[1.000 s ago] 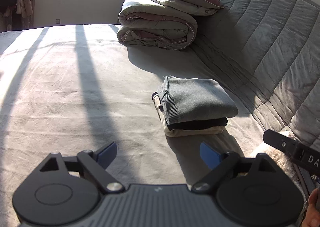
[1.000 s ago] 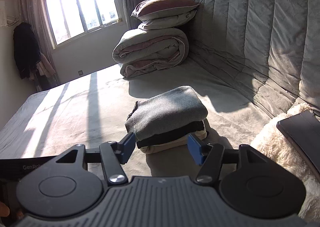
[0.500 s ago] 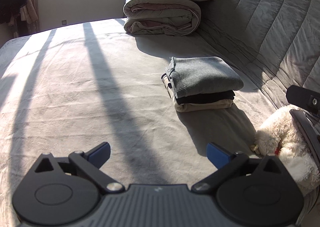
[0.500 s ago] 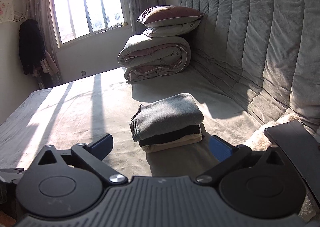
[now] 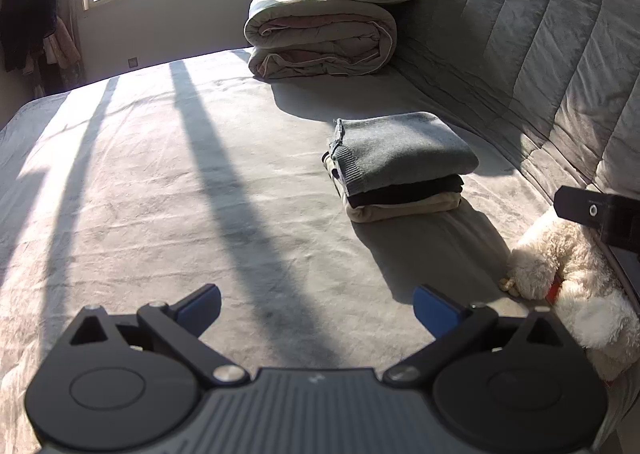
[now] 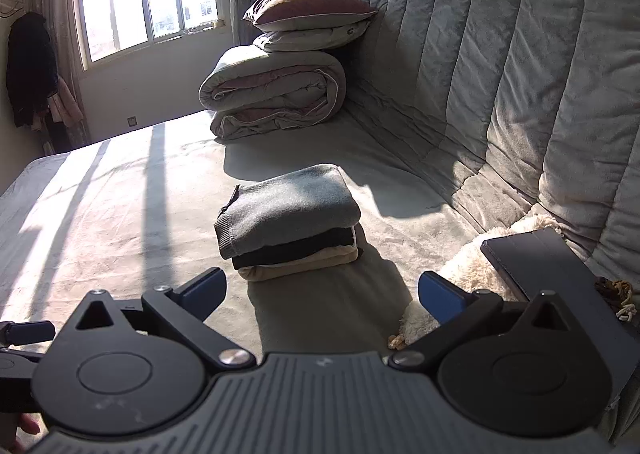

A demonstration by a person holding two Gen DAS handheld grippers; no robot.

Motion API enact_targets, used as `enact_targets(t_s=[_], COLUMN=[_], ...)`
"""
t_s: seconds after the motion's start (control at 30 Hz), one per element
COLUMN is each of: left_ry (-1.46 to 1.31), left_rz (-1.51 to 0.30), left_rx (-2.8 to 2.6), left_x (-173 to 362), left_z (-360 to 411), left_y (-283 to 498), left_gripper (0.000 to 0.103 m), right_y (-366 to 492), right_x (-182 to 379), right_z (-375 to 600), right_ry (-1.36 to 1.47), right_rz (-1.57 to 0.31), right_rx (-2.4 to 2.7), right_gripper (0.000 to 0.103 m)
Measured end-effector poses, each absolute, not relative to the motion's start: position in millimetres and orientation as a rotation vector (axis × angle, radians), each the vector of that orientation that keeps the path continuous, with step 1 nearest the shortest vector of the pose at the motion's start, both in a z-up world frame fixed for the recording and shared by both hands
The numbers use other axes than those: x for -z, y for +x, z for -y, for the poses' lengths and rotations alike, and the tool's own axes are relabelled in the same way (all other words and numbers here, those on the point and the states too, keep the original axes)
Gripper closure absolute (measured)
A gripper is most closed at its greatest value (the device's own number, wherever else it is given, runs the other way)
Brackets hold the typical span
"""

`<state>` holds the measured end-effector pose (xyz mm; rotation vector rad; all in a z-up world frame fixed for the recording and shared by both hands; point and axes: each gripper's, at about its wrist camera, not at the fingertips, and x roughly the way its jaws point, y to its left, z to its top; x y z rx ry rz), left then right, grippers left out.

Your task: Fold clothes

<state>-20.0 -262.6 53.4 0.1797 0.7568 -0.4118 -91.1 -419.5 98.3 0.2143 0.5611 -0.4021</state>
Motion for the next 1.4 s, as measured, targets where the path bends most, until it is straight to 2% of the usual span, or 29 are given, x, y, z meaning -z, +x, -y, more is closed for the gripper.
enact_targets(t_s=[0.53, 1.4], left_ry=[0.248, 0.224], left_rz=[-0.764, -0.805], left_rx=[0.397, 0.387], left_x=[-53, -57], left_z=[263, 232], left_y=[-31, -44], left_gripper=[0.001, 0.001], right_y=[-89, -94], right_x=[-96, -104], right_z=[412, 386], right_ry=[0.195, 0.136], right_rz=[-0.646, -0.644], right_rx=[0.395, 0.358], right_gripper=[0.0, 0.0])
